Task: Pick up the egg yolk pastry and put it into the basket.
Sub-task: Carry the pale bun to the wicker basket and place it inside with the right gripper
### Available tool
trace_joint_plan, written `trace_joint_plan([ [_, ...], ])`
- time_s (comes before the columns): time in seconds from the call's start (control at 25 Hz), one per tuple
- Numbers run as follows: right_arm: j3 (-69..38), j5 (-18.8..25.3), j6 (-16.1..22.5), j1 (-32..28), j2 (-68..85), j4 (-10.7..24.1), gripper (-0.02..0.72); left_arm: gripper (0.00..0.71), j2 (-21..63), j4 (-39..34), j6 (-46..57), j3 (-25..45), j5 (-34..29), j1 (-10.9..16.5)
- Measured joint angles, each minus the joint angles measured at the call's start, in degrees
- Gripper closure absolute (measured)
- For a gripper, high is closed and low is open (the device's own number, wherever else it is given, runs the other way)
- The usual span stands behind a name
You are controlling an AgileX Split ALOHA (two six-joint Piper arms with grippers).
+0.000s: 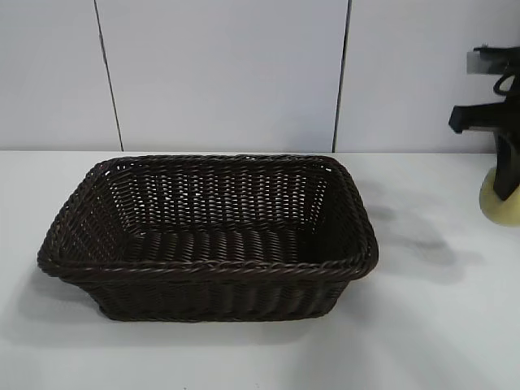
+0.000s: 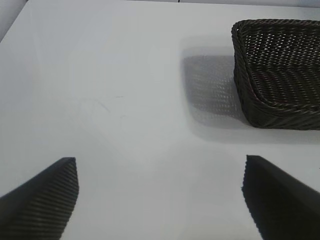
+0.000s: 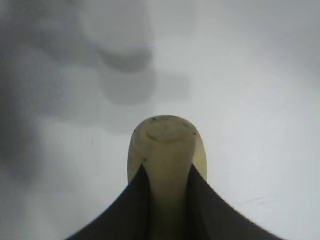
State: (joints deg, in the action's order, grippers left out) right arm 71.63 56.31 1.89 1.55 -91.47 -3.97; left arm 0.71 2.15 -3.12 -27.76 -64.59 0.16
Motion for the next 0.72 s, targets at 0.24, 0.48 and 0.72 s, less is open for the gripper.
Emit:
trace_joint_plan([
  [0.24, -0.1, 0.1, -0.2, 0.0, 0.3, -6.5, 0.587, 0.064, 0.0, 0.0, 0.0, 0.0, 0.0, 0.0],
  [0.48, -0.1, -1.1, -1.9, 0.1, 0.3, -12.5, 0.587, 0.064, 0.0, 0.0, 0.0, 0.0, 0.0, 0.0],
  [0.72, -0.1, -2.5, -3.4, 4.9, 0.3, -14.0, 0.587, 0.064, 0.0, 0.0, 0.0, 0.0, 0.0, 0.0],
])
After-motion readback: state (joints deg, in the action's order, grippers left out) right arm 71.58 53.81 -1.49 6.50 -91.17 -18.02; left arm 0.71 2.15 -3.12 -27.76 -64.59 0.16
